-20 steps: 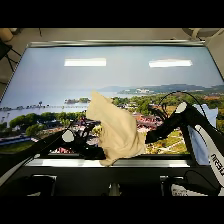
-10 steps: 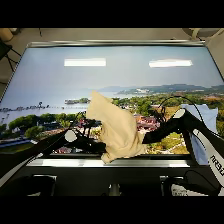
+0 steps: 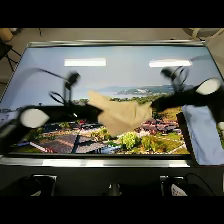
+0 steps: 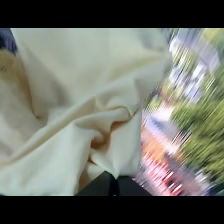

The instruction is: Fold the shirts.

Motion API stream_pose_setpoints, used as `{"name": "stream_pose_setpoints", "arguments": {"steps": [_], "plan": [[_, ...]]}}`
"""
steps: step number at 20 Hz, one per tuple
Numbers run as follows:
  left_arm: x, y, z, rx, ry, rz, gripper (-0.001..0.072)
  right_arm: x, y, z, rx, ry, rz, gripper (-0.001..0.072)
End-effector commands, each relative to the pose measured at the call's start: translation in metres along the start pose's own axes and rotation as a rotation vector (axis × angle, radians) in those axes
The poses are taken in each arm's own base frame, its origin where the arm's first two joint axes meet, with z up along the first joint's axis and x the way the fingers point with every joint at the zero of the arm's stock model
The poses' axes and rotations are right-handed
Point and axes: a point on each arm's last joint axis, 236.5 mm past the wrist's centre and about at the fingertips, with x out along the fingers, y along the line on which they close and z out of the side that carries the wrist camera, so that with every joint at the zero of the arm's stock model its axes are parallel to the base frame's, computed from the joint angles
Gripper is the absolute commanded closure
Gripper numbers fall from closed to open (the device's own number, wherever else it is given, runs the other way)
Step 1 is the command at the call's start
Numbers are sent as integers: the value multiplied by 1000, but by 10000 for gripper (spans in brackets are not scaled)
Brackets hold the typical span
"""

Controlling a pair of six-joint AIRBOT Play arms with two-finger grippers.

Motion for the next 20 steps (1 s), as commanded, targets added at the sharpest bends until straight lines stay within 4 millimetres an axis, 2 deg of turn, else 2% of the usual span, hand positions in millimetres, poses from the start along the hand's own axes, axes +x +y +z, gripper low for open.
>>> {"name": "stream_pose_setpoints", "arguments": {"steps": [1, 2, 3, 4, 5, 7, 11, 13, 15, 16, 18, 20], "plan": [[-168, -70, 160, 205, -572, -4, 684, -209, 58, 159, -384, -542, -384, 690], [-218, -91, 184, 252, -718, -12, 684, -273, 88, 182, -452, -704, -485, 691], [-257, -108, 198, 275, -825, -31, 684, -319, 116, 192, -500, -822, -544, 691], [-280, -119, 202, 280, -884, -49, 684, -352, 141, 192, -541, -898, -581, 691], [-291, -125, 202, 279, -904, -66, 684, -368, 157, 188, -560, -930, -593, 691], [-296, -134, 196, 286, -900, -90, 684, -372, 172, 177, -556, -923, -573, 690], [-296, -129, 197, 313, -903, -52, 684, -352, 167, 162, -511, -829, -526, 690], [-286, -114, 195, 353, -862, 31, 685, -341, 149, 157, -487, -760, -551, 690], [-264, -85, 190, 318, -775, 121, 684, -316, 118, 149, -423, -645, -560, 690], [-248, -65, 187, 293, -716, 177, 684, -298, 99, 146, -401, -572, -554, 690], [-204, -13, 173, 236, -569, 296, 684, -244, 55, 139, -343, -410, -494, 691], [-148, 40, 153, 179, -424, 374, 683, -169, 7, 126, -256, -230, -372, 691]]}}
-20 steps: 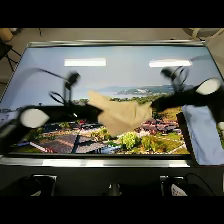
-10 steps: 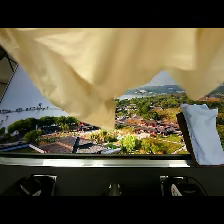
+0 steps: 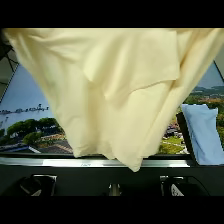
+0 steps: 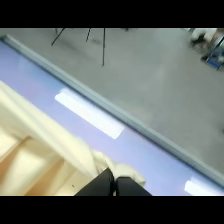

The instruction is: Fold the shirts.

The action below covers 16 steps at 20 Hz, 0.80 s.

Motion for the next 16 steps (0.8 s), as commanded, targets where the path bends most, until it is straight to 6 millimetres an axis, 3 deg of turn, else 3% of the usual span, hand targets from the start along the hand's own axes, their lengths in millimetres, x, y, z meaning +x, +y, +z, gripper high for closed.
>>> {"name": "stream_pose_setpoints", "arguments": {"steps": [1, 3, 5, 8, 11, 12, 13, 14, 15, 16], "plan": [[58, 63, -106, -17, 286, 163, 683, 102, 1, -102, 112, 314, 189, 691], [95, 94, -179, -68, 440, 221, 682, 180, 12, -163, 235, 410, 321, 691], [127, 118, -245, -115, 564, 266, 683, 246, 28, -200, 418, 402, 415, 690], [155, 137, -332, -235, 712, 307, 683, 301, 64, -235, 693, 394, 570, 690], [166, 121, -389, -445, 808, 292, 681, 322, 78, -269, 791, 460, 589, 688], [168, 114, -401, -512, 832, 281, 680, 325, 77, -272, 794, 458, 583, 607], [166, 112, -407, -557, 862, 279, 654, 322, 69, -273, 785, 449, 576, 439], [159, 116, -409, -573, 901, 285, 559, 312, 61, -273, 766, 446, 581, 308], [148, 124, -408, -551, 950, 281, 286, 297, 50, -273, 755, 450, 590, 285], [131, 134, -406, -509, 1024, 263, 121, 277, 41, -275, 749, 476, 606, 285]]}}
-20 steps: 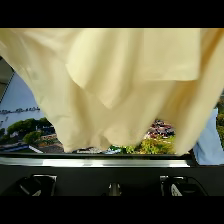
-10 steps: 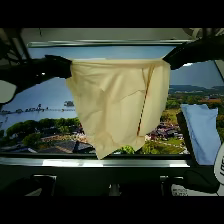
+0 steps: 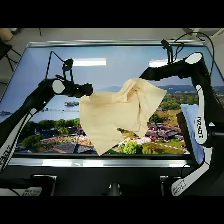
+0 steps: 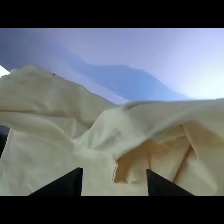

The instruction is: Fold the shirts.

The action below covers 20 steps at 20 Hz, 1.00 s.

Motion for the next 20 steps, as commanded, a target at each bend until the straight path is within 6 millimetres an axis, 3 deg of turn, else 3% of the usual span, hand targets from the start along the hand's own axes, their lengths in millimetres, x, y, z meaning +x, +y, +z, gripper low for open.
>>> {"name": "stream_pose_setpoints", "arguments": {"steps": [1, 3, 4, 5, 7, 9, 13, 16, 18, 19, 20], "plan": [[-14, 37, -34, 46, 248, 18, 121, -50, -5, -33, 8, 112, 31, 285], [-36, 84, -62, 37, 416, 89, 140, -92, -29, -83, 12, 320, -118, 284], [-41, 104, -82, 2, 494, 118, 204, -108, -37, -111, 16, 436, -193, 284], [-40, 117, -106, -42, 561, 127, 204, -119, -38, -134, 13, 527, -222, 284], [-29, 126, -152, -93, 648, 111, 197, -112, -25, -162, 43, 548, -203, 288], [-9, 112, -175, -132, 640, 24, 197, -96, -12, -191, 66, 540, -158, 280], [16, 84, -166, -177, 530, -76, 197, -71, -4, -258, 181, 609, -92, 277], [23, 80, -161, -162, 492, -71, 214, -54, -7, -284, 244, 603, -82, 277], [25, 81, -161, -163, 492, -69, 328, -41, -4, -293, 287, 574, -65, 266], [26, 82, -162, -163, 494, -68, 339, -35, -2, -298, 314, 555, -54, 232], [25, 81, -162, -162, 496, -70, 486, -26, 0, -300, 348, 526, -40, 200]]}}
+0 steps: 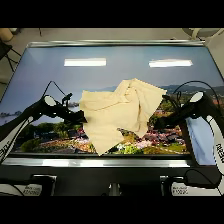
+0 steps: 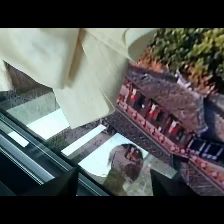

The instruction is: Fold the shirts.

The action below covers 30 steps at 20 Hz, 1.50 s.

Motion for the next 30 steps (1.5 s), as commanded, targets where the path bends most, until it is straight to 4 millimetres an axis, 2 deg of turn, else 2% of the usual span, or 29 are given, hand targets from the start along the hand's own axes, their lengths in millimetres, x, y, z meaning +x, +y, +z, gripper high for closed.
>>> {"name": "stream_pose_setpoints", "arguments": {"steps": [1, 4, 7, 10, 11, 12, 13, 14, 16, 18, 19, 20, 21, 22, 23, 24, 25, 26, 27, 28, 29, 30], "plan": [[1, -3, 2, 28, -8, -10, 676, 30, 8, 3, 90, -81, 79, 200], [-12, -13, 7, 94, -30, -21, 682, 54, 16, 1, 54, -49, 46, 200], [-25, -24, 16, 118, -72, -32, 682, 76, 24, 10, 68, -35, 12, 200], [-34, -32, 22, 129, -98, -45, 682, 85, 32, 17, 64, -47, 8, 223], [-36, -34, 24, 133, -105, -47, 682, 86, 33, 17, 61, -46, 9, 305], [-38, -36, 26, 137, -111, -48, 682, 86, 33, 17, 60, -46, 8, 434], [-41, -39, 28, 145, -116, -51, 682, 85, 34, 14, 38, -29, 9, 666], [-47, -44, 31, 158, -126, -56, 682, 81, 33, 10, 22, -4, 4, 691], [-77, -64, 47, 205, -204, -73, 683, 59, 31, 10, -64, 19, -63, 692], [-140, -99, 68, 293, -364, -92, 684, 4, 35, 31, -195, -46, -199, 692], [-188, -123, 76, 359, -481, -97, 684, -42, 45, 49, -277, -132, -299, 692], [-244, -148, 78, 428, -610, -101, 684, -103, 63, 70, -364, -264, -423, 692], [-315, -180, 71, 505, -782, -116, 684, -173, 91, 84, -445, -423, -550, 692], [-390, -211, 53, 572, -967, -140, 684, -252, 125, 87, -518, -609, -698, 691], [-474, -241, 18, 644, -1186, -168, 683, -345, 171, 71, -579, -843, -871, 691], [-548, -261, -25, 702, -1398, -176, 683, -427, 216, 36, -596, -1078, -1020, 691], [-614, -274, -81, 754, -1613, -170, 683, -496, 259, -18, -563, -1324, -1115, 692], [-657, -283, -135, 794, -1769, -182, 683, -537, 293, -72, -543, -1509, -1164, 692], [-683, -287, -182, 816, -1877, -222, 683, -556, 321, -118, -569, -1627, -1197, 693], [-692, -287, -213, 807, -1914, -273, 683, -560, 333, -145, -585, -1672, -1215, 693], [-690, -285, -229, 797, -1908, -302, 683, -556, 334, -157, -579, -1668, -1210, 693], [-684, -282, -235, 802, -1890, -291, 684, -549, 330, -160, -568, -1642, -1201, 693]]}}
